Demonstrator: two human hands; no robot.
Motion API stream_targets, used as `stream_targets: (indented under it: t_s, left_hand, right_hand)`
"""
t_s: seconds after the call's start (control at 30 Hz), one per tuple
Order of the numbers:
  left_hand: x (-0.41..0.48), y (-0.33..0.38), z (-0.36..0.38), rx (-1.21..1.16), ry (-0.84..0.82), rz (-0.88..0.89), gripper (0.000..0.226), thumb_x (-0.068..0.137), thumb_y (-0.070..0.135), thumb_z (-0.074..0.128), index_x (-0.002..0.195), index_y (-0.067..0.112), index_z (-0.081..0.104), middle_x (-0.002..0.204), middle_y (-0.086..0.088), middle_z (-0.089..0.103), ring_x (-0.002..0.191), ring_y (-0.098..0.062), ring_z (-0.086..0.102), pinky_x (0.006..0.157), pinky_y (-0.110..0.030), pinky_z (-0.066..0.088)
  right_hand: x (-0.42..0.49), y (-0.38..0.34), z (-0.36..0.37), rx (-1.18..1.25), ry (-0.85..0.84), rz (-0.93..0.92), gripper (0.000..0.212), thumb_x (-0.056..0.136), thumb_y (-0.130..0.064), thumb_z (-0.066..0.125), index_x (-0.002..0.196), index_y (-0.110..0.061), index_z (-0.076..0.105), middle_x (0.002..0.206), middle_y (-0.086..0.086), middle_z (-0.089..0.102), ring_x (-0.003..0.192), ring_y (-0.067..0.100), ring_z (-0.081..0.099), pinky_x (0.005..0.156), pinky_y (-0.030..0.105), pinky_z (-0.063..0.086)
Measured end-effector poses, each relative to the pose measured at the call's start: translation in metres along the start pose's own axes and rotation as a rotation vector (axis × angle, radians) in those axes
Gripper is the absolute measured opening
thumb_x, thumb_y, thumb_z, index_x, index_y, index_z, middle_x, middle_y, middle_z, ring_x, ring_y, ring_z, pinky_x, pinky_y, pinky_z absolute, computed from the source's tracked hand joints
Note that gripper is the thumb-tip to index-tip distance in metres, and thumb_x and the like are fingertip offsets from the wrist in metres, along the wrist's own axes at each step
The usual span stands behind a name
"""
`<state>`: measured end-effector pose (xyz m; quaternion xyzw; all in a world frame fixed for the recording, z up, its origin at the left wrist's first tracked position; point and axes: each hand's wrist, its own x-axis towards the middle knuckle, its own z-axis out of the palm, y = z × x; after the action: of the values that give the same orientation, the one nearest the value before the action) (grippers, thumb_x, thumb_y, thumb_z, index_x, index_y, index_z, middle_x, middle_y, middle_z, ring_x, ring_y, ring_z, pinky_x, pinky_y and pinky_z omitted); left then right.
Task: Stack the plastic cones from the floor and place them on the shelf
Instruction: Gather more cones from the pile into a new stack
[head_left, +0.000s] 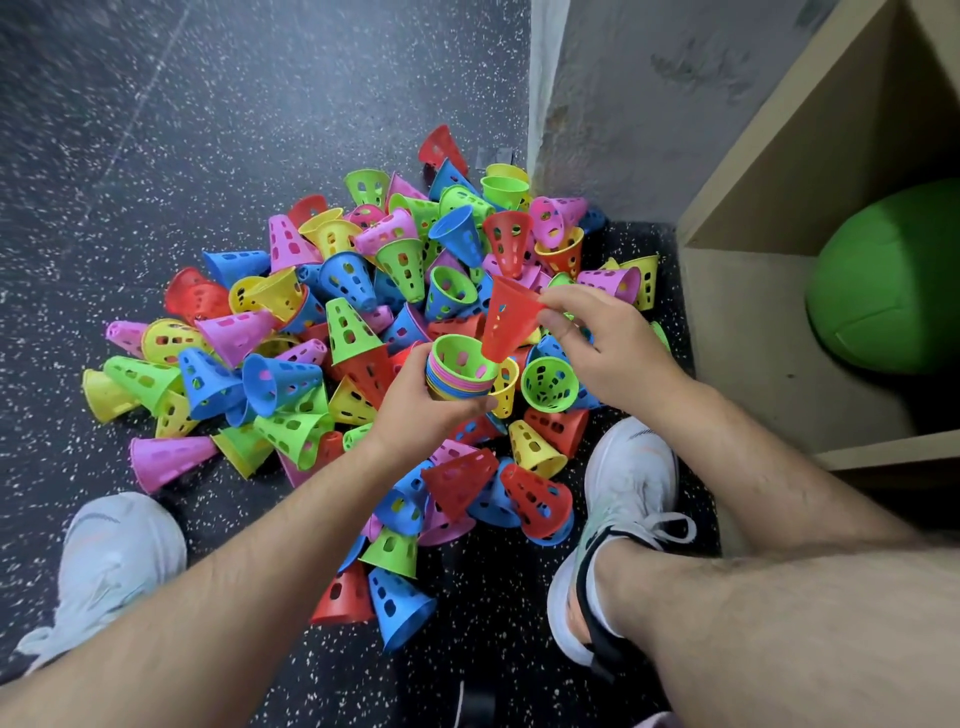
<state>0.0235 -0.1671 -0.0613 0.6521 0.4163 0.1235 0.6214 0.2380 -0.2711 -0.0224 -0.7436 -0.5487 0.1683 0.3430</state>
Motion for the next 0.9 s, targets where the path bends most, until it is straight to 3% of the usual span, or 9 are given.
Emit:
stream_targets:
  t_s: [0.2,0.33,0.4,0.47,0.53,0.63,0.7,0.8,0.9]
  left_hand:
    - [0.001,-0.001,-0.002,-0.035,0.002,0.012,0.067,0.073,0.019,0.094,0.127,0.024,0.056,0.106,0.000,0.070,0.082,-0.008,0.069,0.070,-0.023,0.053]
    - [-0.006,-0.002,-0.012,-0.055,0.038,0.006,0.062,0.077,0.013,0.090,0.128,0.020,0.056,0.106,-0.001,0.071,0.083,-0.008,0.072,0.067,-0.021,0.055]
    - [-0.012,-0.008,-0.020,-0.055,0.054,0.000,0.066,0.075,0.014,0.093,0.129,0.018,0.055,0.112,-0.003,0.071,0.091,-0.011,0.073,0.074,-0.025,0.059]
    - [-0.020,-0.014,-0.029,-0.031,0.077,-0.010,0.070,0.073,0.014,0.094,0.130,0.017,0.055,0.113,-0.004,0.070,0.089,-0.008,0.071,0.071,-0.022,0.056]
    - [-0.028,-0.020,-0.036,-0.008,0.108,-0.021,0.071,0.071,0.017,0.095,0.129,0.019,0.055,0.113,-0.002,0.070,0.089,-0.004,0.070,0.071,-0.019,0.053]
    - [-0.040,-0.027,-0.044,0.025,0.156,-0.020,0.070,0.070,0.019,0.096,0.128,0.018,0.056,0.113,-0.001,0.069,0.092,-0.005,0.068,0.078,-0.021,0.053]
    - [-0.047,-0.033,-0.048,0.045,0.177,-0.019,0.068,0.070,0.018,0.095,0.126,0.016,0.057,0.112,-0.002,0.069,0.092,-0.005,0.067,0.080,-0.020,0.052]
    - [-0.056,-0.039,-0.054,0.059,0.182,-0.033,0.067,0.070,0.017,0.095,0.126,0.015,0.058,0.110,0.001,0.071,0.090,0.001,0.067,0.078,-0.012,0.050]
    - [-0.062,-0.042,-0.057,0.045,0.174,-0.045,0.066,0.071,0.012,0.094,0.126,0.013,0.057,0.104,0.006,0.070,0.084,0.007,0.067,0.074,-0.010,0.050]
  right_hand:
    - [0.006,-0.022,0.023,-0.129,-0.211,-0.202,0.029,0.102,-0.037,0.054,0.122,-0.020,0.067,0.132,-0.002,0.062,0.127,0.014,0.053,0.106,0.034,0.042]
    - [0.002,-0.031,0.034,-0.171,-0.362,-0.130,0.051,0.099,-0.052,0.050,0.143,-0.027,0.048,0.141,-0.008,0.055,0.130,0.010,0.048,0.109,0.034,0.040]
    - [0.003,-0.034,0.042,-0.149,-0.405,-0.116,0.057,0.098,-0.055,0.049,0.147,-0.027,0.039,0.142,-0.008,0.053,0.129,0.011,0.049,0.107,0.038,0.043]
    - [0.003,-0.038,0.050,-0.130,-0.430,-0.122,0.060,0.097,-0.056,0.049,0.148,-0.026,0.036,0.141,-0.006,0.054,0.128,0.011,0.050,0.105,0.039,0.045]
    - [0.001,-0.039,0.057,-0.129,-0.381,-0.148,0.054,0.097,-0.051,0.053,0.140,-0.021,0.042,0.130,-0.004,0.056,0.117,0.011,0.054,0.097,0.035,0.048]
    - [-0.010,-0.043,0.068,-0.134,-0.241,-0.354,0.020,0.094,-0.033,0.061,0.097,-0.014,0.054,0.090,-0.003,0.053,0.080,0.016,0.050,0.071,0.038,0.047]
    - [-0.023,-0.043,0.079,-0.155,-0.272,-0.519,0.018,0.090,-0.026,0.064,0.084,-0.013,0.054,0.079,-0.002,0.049,0.070,0.017,0.044,0.062,0.037,0.042]
    - [-0.041,-0.035,0.097,-0.288,-0.461,-0.710,0.031,0.088,-0.041,0.065,0.106,-0.016,0.064,0.100,0.003,0.057,0.084,0.023,0.052,0.071,0.040,0.046]
    - [-0.044,-0.025,0.104,-0.505,-0.688,-0.724,0.061,0.084,-0.060,0.065,0.137,-0.032,0.051,0.129,0.006,0.051,0.107,0.025,0.052,0.087,0.039,0.046]
